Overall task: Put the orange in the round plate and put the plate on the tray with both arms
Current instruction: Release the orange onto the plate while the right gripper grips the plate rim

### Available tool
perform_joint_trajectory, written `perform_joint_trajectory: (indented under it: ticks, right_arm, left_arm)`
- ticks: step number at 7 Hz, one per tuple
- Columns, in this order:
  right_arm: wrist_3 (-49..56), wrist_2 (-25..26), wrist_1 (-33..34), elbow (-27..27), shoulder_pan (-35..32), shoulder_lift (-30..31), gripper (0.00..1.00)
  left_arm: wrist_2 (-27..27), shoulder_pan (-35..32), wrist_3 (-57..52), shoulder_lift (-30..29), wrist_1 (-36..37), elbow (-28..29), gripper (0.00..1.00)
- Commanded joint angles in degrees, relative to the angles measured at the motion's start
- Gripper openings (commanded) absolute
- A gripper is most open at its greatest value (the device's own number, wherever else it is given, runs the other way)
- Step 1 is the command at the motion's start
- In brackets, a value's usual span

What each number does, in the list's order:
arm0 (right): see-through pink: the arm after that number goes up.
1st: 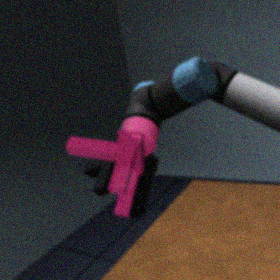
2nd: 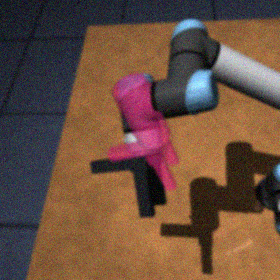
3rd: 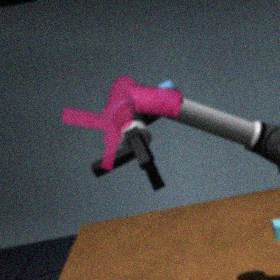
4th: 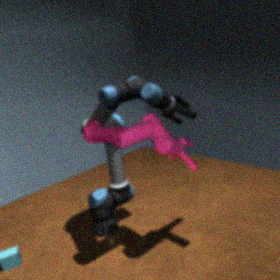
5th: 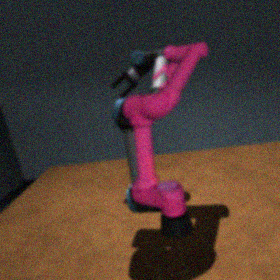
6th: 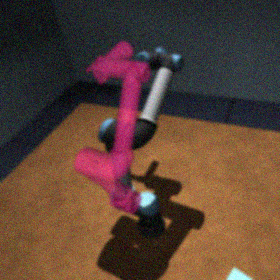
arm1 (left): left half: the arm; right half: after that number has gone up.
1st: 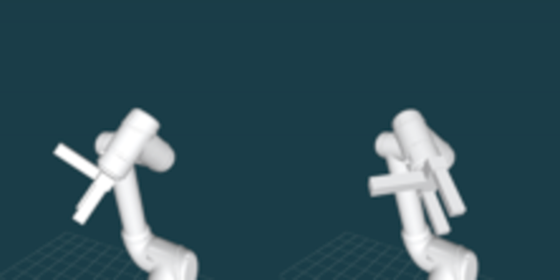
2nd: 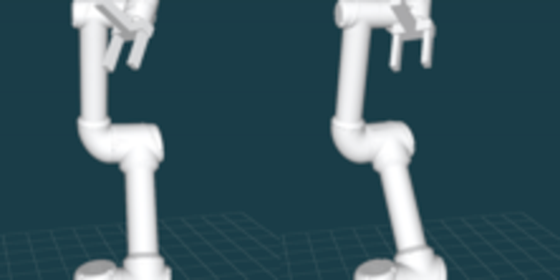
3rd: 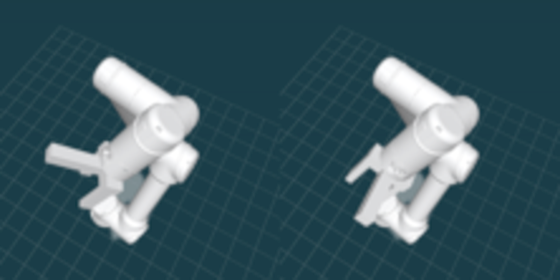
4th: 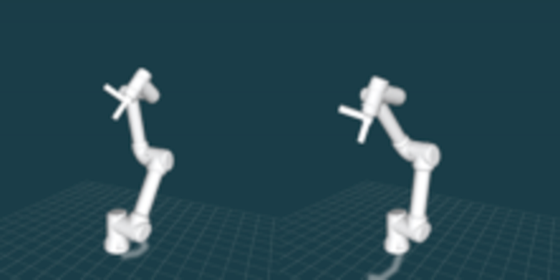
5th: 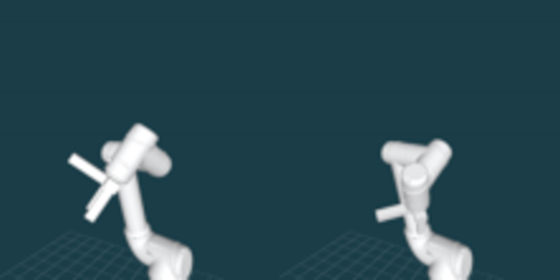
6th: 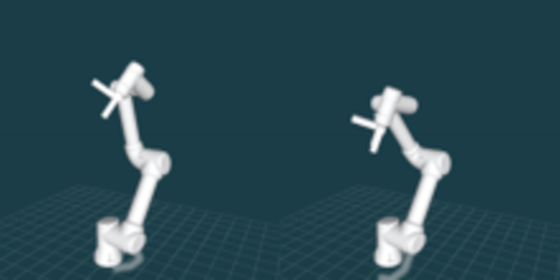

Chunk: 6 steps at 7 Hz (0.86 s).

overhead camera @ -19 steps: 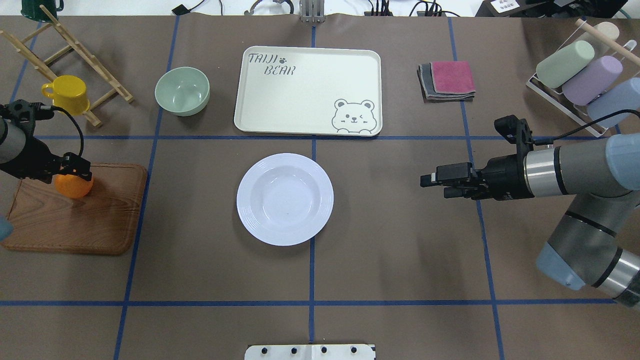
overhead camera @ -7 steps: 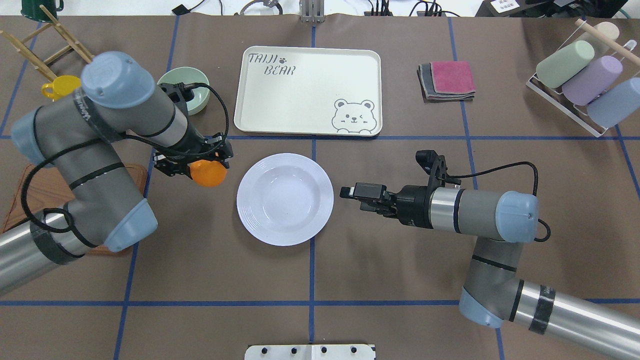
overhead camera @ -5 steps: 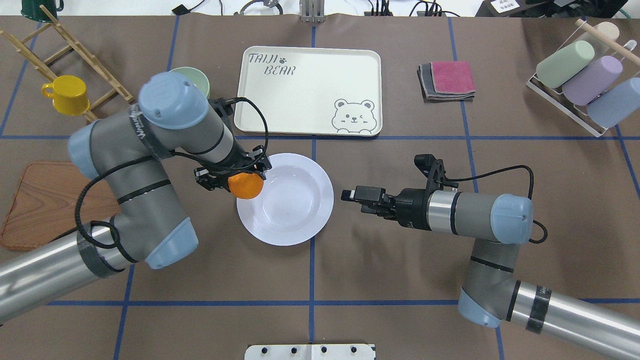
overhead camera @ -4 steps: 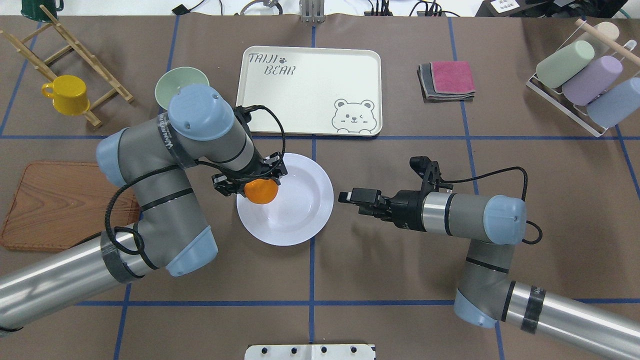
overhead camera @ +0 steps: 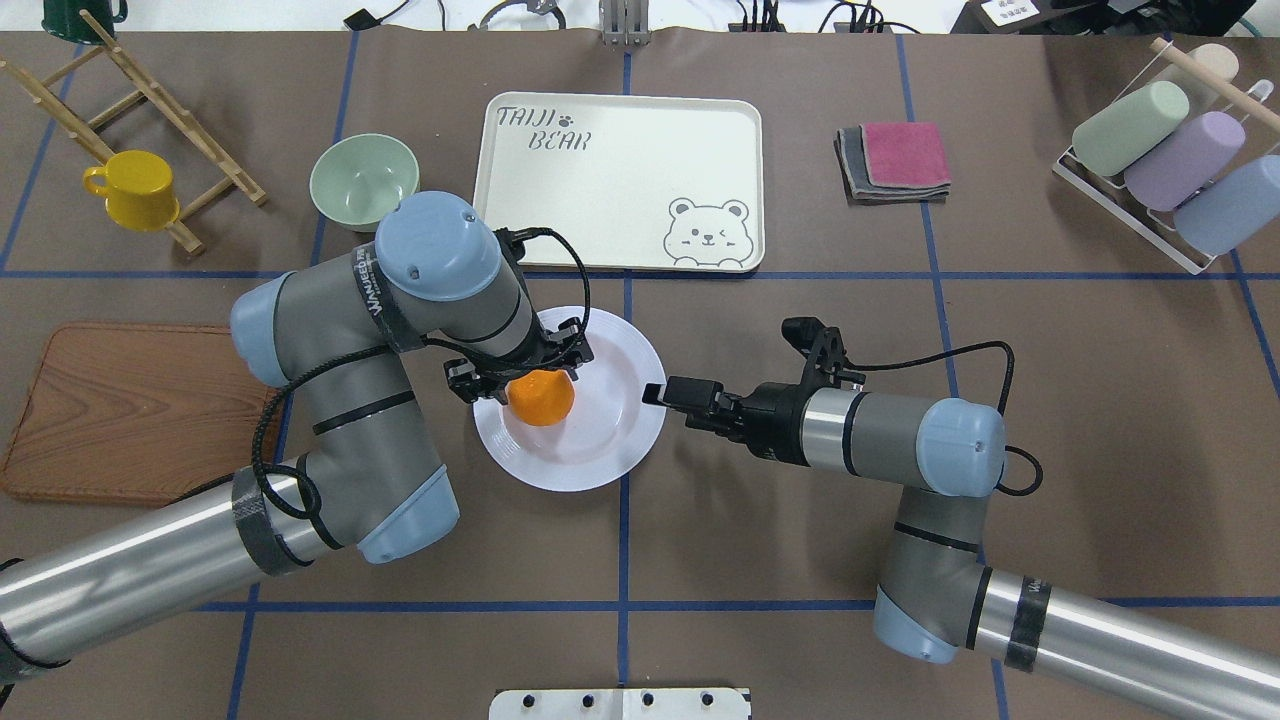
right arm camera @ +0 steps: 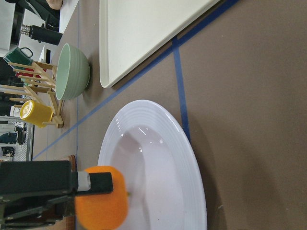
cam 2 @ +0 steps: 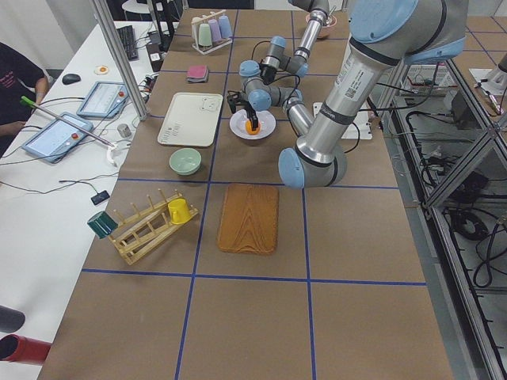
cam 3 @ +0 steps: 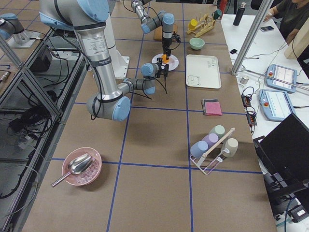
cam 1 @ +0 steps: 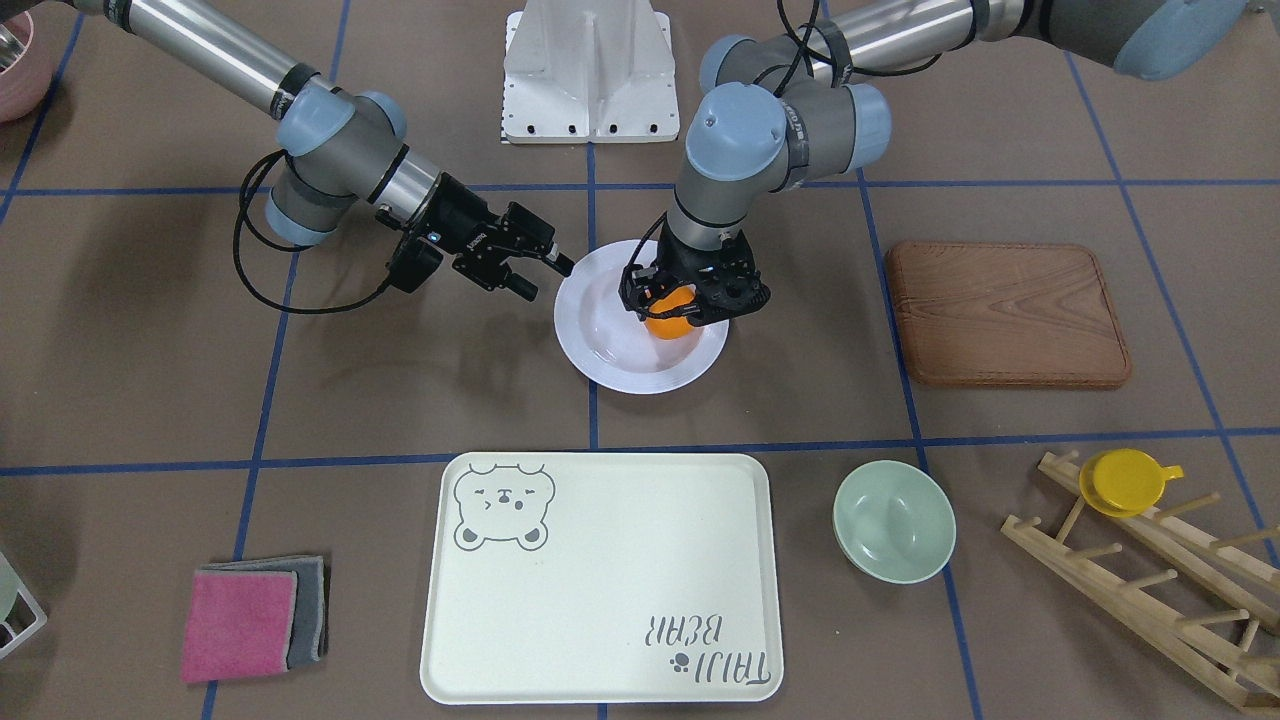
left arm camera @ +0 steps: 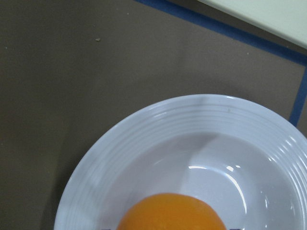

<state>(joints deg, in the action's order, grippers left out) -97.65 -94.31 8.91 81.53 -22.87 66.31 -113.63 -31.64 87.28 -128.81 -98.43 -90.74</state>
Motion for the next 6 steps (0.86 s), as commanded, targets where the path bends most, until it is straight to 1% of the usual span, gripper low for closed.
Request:
perform_joint_trajectory:
  ticks: [1,2,3,4,5,6]
  right_arm:
    - [0.2,1.2,4.2,-0.1,0.7,-1.8,0.90]
    - [0.2,1.7,4.5,-0.3,1.0,-1.9,0.90]
    - [0.3,1.7,4.4,-1.6,1.0,-2.1,0.90]
    - [0.2,1.8,4.4,-2.7,1.4,-3.5,0.90]
    - [0.2,3.2,4.4,-3.5,2.2,-4.0,0.90]
    - [0.1,3.7,4.4,-3.5,2.6,-4.8,0.89]
  left_arm:
    - [0.2,-0.1,-0.2,0.1,0.0,-0.1,0.95]
    - [0.8,-0.3,-0.4,0.1,0.0,-0.6,0.97]
    - [0.6,-0.9,-0.5,0.3,0.1,-1.6,0.97]
    - [0.1,-1.6,-2.6,1.7,0.2,-3.4,0.97]
    - [-0.1,-2.5,-4.7,3.1,0.5,-5.3,0.97]
    - [-4.1,-5.1,-6.4,4.1,0.6,-6.1,0.97]
